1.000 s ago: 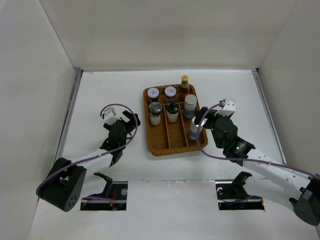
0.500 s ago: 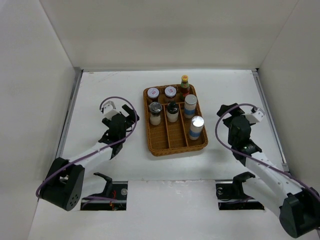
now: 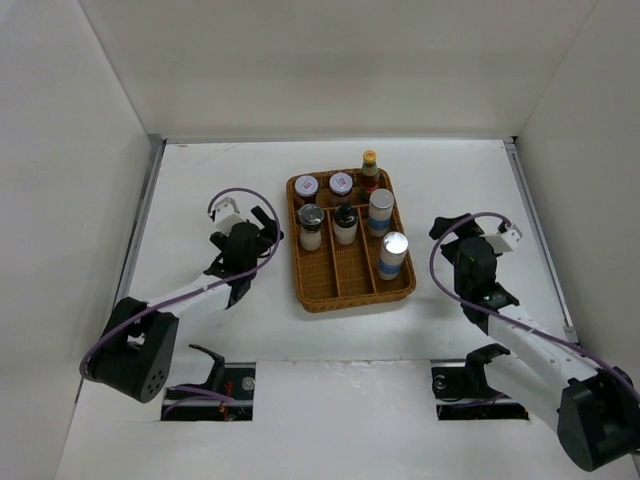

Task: Organize the condiment bottles

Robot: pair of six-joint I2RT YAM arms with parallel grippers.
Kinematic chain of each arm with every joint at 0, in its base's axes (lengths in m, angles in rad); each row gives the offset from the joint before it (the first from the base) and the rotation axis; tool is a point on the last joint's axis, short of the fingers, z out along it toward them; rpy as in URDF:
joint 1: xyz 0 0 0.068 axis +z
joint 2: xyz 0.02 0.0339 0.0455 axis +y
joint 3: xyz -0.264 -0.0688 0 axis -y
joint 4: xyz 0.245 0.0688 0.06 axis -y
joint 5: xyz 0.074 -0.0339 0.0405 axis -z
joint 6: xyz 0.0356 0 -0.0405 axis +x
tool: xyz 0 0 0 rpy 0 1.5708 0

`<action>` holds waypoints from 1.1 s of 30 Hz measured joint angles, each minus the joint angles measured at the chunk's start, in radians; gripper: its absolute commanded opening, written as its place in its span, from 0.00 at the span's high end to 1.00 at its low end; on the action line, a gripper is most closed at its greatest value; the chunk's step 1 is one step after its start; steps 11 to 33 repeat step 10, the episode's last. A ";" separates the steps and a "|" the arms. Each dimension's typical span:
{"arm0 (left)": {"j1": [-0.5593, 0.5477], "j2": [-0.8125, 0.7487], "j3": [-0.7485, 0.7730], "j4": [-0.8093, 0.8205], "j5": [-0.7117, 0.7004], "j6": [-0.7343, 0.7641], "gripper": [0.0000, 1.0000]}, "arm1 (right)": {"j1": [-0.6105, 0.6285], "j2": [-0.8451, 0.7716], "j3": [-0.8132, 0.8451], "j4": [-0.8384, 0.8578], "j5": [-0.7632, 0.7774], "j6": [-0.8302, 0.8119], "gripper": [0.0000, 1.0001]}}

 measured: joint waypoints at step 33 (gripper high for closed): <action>-0.006 0.009 0.027 0.001 0.002 0.001 0.00 | 0.000 0.035 0.000 0.039 -0.035 0.018 0.00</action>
